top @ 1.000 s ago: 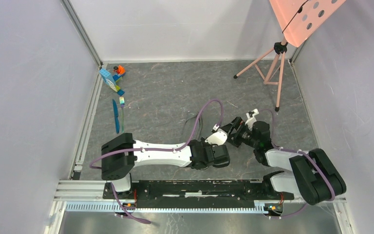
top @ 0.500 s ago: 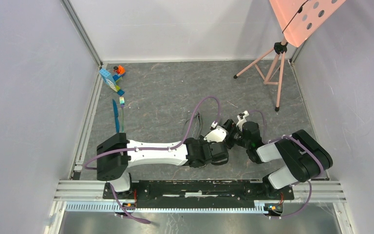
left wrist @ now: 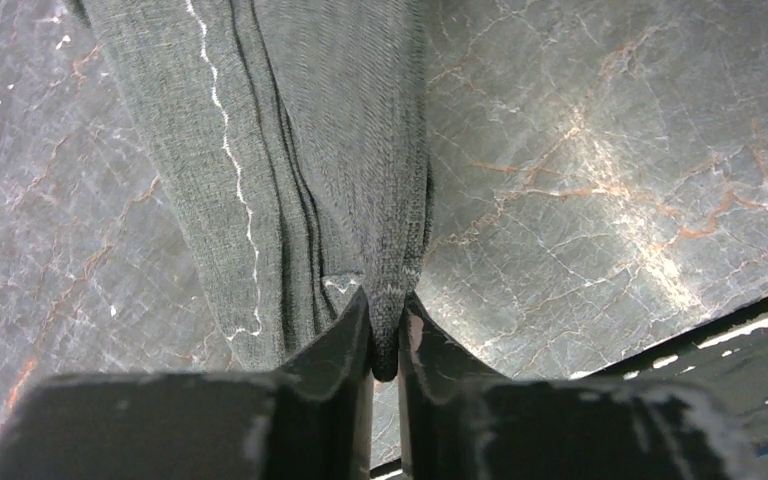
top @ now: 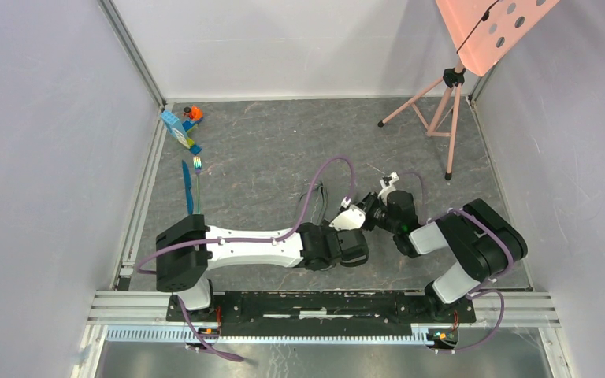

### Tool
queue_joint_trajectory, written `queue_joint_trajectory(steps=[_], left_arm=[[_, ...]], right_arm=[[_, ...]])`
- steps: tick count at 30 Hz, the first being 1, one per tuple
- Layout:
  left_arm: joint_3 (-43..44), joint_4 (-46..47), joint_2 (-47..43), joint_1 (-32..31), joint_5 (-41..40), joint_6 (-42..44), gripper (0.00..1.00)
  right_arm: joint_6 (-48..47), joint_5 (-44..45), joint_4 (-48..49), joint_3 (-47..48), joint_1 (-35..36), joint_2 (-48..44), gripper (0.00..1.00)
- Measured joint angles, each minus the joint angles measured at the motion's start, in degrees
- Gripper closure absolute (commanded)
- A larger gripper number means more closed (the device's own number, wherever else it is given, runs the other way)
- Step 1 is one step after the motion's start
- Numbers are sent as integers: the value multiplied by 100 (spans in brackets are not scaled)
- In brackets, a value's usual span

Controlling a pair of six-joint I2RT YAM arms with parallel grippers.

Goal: Fold the napkin into a case and place the utensils inside
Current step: Fold the 2/3-rectangle-folded napkin at the center of the board.

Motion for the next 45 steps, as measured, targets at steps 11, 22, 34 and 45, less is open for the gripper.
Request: queue_joint_trajectory(steps=[11, 22, 34, 45], left_arm=[[-946, 721, -1390, 813, 1488, -74, 35], [-2247, 2044, -2586, 2883, 3027, -688, 39], [-2498, 4531, -778, 3270, 3897, -1414, 45], [-2498, 5727, 450, 3558, 4308, -1797, 86]], right_arm=[[-2918, -879, -1961, 1602, -4, 177, 100], [-5410, -1460, -4800, 2791, -367, 326, 100], [-5825, -848, -6126, 3915, -251, 393, 99], [-4903, 282, -6408, 4310, 507, 422, 100]])
